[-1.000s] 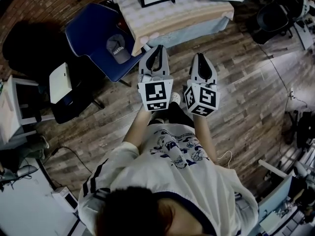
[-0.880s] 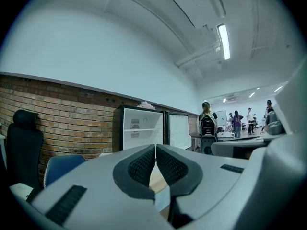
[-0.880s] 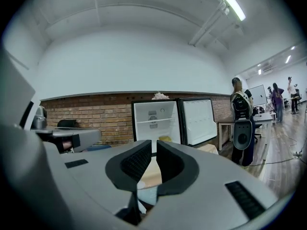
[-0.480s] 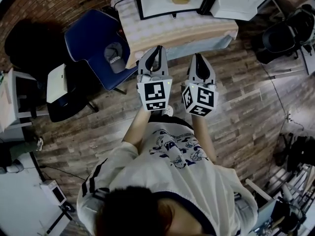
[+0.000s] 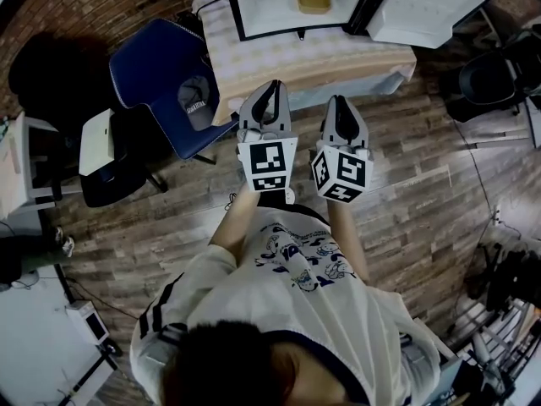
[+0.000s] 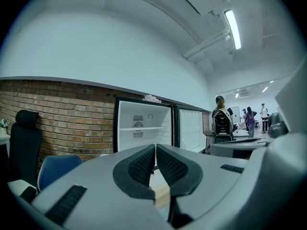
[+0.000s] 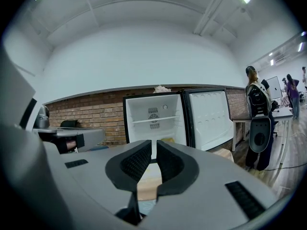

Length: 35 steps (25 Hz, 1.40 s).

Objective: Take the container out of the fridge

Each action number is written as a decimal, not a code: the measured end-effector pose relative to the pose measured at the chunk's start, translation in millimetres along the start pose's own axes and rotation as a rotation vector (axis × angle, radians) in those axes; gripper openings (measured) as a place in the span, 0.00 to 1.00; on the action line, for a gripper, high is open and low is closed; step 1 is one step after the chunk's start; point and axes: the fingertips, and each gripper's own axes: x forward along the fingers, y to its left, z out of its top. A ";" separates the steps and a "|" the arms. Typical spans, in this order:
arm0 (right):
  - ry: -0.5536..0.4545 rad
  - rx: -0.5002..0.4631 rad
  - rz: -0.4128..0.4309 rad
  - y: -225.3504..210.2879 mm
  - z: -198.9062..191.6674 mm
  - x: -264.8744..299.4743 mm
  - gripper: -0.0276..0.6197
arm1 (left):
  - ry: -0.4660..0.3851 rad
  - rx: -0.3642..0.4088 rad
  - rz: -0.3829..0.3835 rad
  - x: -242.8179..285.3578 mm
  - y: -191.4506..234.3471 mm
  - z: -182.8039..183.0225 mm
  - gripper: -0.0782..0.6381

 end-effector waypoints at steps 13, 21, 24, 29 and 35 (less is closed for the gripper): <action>0.018 0.004 -0.009 -23.8 3.6 77.7 0.12 | 0.023 -0.025 -0.008 82.7 11.6 -6.1 0.14; 0.017 -0.008 -0.025 -37.0 18.6 142.1 0.12 | 0.033 -0.042 -0.031 151.8 23.1 -0.9 0.14; 0.023 -0.005 -0.039 -43.1 21.5 164.3 0.12 | 0.040 -0.040 -0.041 176.0 27.6 0.4 0.14; 0.029 0.000 -0.060 -53.0 24.5 198.2 0.12 | 0.054 -0.050 -0.059 211.1 32.5 -1.9 0.14; 0.039 0.015 -0.078 -57.2 22.4 235.2 0.12 | 0.066 -0.048 -0.071 246.3 46.4 -5.0 0.14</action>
